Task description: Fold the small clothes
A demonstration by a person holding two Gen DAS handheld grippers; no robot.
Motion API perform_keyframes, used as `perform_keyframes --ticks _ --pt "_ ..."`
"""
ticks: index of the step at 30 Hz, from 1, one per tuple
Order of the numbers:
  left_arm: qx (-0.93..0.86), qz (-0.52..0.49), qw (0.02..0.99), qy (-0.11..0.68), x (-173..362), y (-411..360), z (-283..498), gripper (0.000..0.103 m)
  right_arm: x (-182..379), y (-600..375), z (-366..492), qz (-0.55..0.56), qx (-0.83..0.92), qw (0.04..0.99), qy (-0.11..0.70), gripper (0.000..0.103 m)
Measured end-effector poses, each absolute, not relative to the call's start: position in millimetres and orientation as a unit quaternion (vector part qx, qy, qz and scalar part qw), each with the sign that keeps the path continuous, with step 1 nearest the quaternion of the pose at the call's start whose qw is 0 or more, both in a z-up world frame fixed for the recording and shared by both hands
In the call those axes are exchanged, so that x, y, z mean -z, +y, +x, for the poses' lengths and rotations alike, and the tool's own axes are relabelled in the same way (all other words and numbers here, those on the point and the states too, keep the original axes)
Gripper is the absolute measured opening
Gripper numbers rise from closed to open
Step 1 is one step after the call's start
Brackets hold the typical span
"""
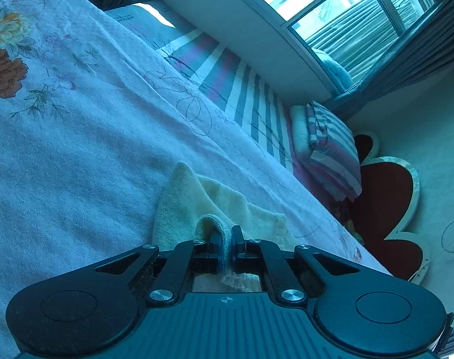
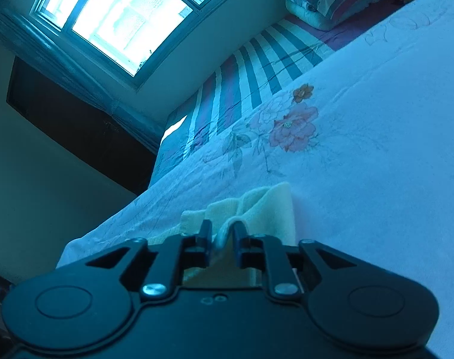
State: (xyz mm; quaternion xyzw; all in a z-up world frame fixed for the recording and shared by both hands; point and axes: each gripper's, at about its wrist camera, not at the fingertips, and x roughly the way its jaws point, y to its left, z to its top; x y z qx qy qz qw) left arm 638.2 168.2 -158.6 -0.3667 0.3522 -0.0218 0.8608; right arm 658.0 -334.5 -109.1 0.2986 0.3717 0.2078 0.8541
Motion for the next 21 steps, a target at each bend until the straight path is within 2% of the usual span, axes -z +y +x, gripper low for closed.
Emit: perform_keyframes --ticks 3,4,5,6,7,12,14,16,21 --pt "0.027 -0.358 0.865 0.35 152.1 170.4 638.1 0.01 99.0 -340.9 655.7 0.294 -0.212 0.864 0.349 0.028" --pt "0.028 -0.354 0.868 0.348 149.7 171.3 636.6 0.027 95.2 -343.3 653.6 0.29 -0.214 0.868 0.342 0.028" --pt "0.023 -0.347 0.873 0.341 143.7 173.9 633.5 0.058 91.8 -345.6 651.3 0.287 -0.216 0.87 0.338 0.028" --pt "0.019 -0.339 0.881 0.33 139.1 175.9 629.7 0.07 89.1 -348.1 649.6 0.283 -0.219 0.872 0.334 0.028" --pt "0.016 -0.327 0.89 0.318 133.9 178.7 622.6 0.078 86.7 -349.9 648.6 0.279 -0.22 0.874 0.332 0.029" --pt "0.036 -0.255 0.913 0.318 116.4 184.0 625.0 0.077 86.6 -350.1 652.5 0.26 -0.225 0.876 0.337 0.029" --pt "0.054 -0.205 0.921 0.325 111.2 176.1 632.4 0.062 88.3 -345.0 656.7 0.251 -0.228 0.877 0.34 0.029" --pt "0.072 -0.151 0.927 0.335 106.5 164.9 642.0 0.057 91.0 -339.5 661.9 0.249 -0.23 0.877 0.341 0.029" --pt "0.093 -0.106 0.929 0.342 102.6 157.3 664.9 0.057 101.7 -329.3 675.9 0.249 -0.23 0.873 0.351 0.029"
